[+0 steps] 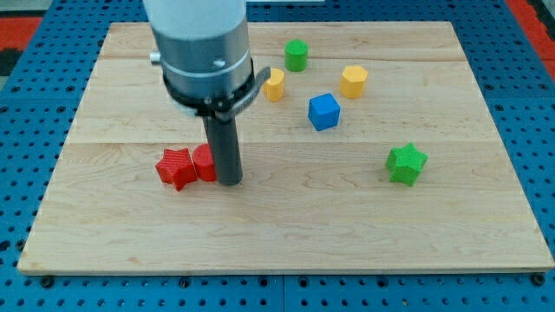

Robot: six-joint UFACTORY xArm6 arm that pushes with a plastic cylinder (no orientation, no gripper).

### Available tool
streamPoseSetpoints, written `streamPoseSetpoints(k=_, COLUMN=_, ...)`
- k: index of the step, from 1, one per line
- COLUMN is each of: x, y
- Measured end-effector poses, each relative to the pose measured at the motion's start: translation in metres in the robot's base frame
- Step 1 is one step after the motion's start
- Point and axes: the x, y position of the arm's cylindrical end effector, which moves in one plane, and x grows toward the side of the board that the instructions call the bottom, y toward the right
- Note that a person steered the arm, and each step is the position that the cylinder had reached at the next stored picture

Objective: Push the red circle center of the board

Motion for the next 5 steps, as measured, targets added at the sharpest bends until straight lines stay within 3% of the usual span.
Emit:
streamPoseSetpoints(k=1, x=0.032, y=0.0)
streamPoseSetpoints(k=2, x=0.016, y=-0.037)
streamPoseSetpoints(k=3, x=-0.038, y=-0.047)
streamPoseSetpoints(k=4, x=-0.05, y=-0.017)
streamPoseSetpoints(k=5, x=-0.052, y=-0.064)
